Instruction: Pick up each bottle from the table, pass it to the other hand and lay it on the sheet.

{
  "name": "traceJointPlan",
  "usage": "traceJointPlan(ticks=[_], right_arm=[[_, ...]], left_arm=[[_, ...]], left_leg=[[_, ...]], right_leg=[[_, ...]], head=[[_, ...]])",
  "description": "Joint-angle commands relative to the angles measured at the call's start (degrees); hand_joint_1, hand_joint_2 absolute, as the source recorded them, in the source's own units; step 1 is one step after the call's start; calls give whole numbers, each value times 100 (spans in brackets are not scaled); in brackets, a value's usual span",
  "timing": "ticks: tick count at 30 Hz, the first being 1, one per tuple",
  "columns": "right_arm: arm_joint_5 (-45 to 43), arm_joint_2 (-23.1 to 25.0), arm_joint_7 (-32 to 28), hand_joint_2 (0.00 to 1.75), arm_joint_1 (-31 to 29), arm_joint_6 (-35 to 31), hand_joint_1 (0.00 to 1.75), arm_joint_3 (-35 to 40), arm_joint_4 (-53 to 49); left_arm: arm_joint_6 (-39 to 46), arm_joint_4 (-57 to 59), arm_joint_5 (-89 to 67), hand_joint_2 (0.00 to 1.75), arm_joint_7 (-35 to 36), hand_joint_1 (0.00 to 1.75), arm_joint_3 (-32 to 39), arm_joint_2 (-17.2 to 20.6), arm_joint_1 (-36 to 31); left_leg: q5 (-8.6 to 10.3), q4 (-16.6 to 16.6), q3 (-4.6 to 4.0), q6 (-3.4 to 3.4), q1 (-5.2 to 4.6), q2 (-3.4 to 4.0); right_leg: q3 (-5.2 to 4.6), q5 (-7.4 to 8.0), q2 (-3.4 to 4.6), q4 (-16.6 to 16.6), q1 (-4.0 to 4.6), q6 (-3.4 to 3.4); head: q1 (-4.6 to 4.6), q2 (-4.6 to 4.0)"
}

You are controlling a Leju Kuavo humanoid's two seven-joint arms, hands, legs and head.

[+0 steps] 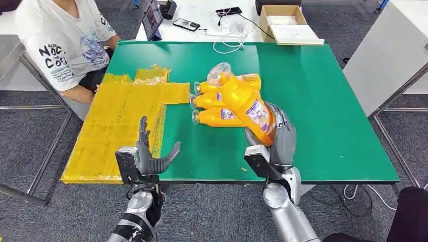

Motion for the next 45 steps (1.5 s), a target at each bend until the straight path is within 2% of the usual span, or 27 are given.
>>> traceJointPlan(ticks=[1, 5, 6, 11, 14, 18, 23, 27, 31, 33, 36, 45], right_arm=[[-86, 184, -497, 175, 92, 313, 175, -67, 441], [-84, 359, -703, 175, -76, 684, 175, 370, 1355], [-67, 418, -777, 175, -92, 605, 175, 394, 1474], [-68, 398, -777, 175, -119, 609, 175, 385, 1478], [-28, 488, -827, 175, -244, 753, 175, 591, 1864], [-10, 707, -833, 175, -526, 322, 175, 1121, 2484], [-165, 803, -833, 175, -771, 151, 175, 1447, 2799], [-276, 860, -833, 175, -916, 118, 175, 1592, 2858], [-288, 904, -833, 175, -896, 148, 175, 1695, 2912], [-266, 905, -833, 175, -881, 179, 175, 1753, 2949], [-266, 904, -833, 175, -859, 194, 175, 1781, 2953], [-321, 886, -833, 175, -952, 1613, 175, 2250, 3905]], left_arm=[[-1189, -605, 801, 175, 487, 0, -635, 86, 111], [-1738, -799, 1211, 175, 724, 0, -875, 118, 117], [-1739, -786, 1210, 175, 722, 0, -894, 112, 108], [-1740, -772, 1212, 175, 722, 0, -890, 122, 113], [-2110, -647, 1511, 175, 862, 0, -944, 113, 55], [-2322, -393, 1628, 175, 932, 0, -1081, 74, -62], [-2549, -245, 1665, 175, 963, 0, -1253, 67, -120], [-2270, -70, 1356, 175, 891, 0, -1392, 48, -199], [-2204, 92, 1347, 175, 934, 0, -1400, -2, -277], [-2190, 135, 1348, 175, 935, 0, -1392, -5, -303], [-2182, 146, 1349, 175, 934, 0, -1379, 2, -312], [-2157, 21, 1938, 175, 902, 0, -878, -42, -424]], left_leg=[[-6, -2, 15, 4, -1, 0], [-11, -5, 26, 3, 3, 15], [-9, -5, 20, 1, 5, 19], [-11, -5, 24, 2, 3, 16], [-8, -5, 17, 4, 2, 12], [-7, -4, 10, 1, 3, 23], [-6, -5, 14, 2, 2, 15], [-7, -5, 15, 4, 3, 12], [-30, 1, 61, 11, 5, 24], [-8, -3, 17, 4, 4, 2], [-11, -4, 25, 4, 6, 7], [-12, -3, 28, 4, 7, 6]], right_leg=[[16, -6, -5, -3, 2, -9], [26, -5, 8, -10, 6, -13], [20, -2, 14, -9, 8, -11], [24, -5, 10, -9, 9, -14], [18, -4, 7, -7, 7, -10], [8, 1, 18, -5, 8, -9], [12, -3, 10, -5, 7, -11], [13, -5, 4, -5, 8, -10], [61, -22, 8, -6, 15, -30], [20, -9, -7, -4, 10, -14], [26, -10, -3, -7, 11, -16], [29, -11, -4, -6, 13, -17]], head=[[2, 0], [2, 0], [2, 0], [0, 0], [2, 0], [2, 0], [0, 0], [2, 0], [0, 0], [2, 0], [2, 0], [2, 0]])
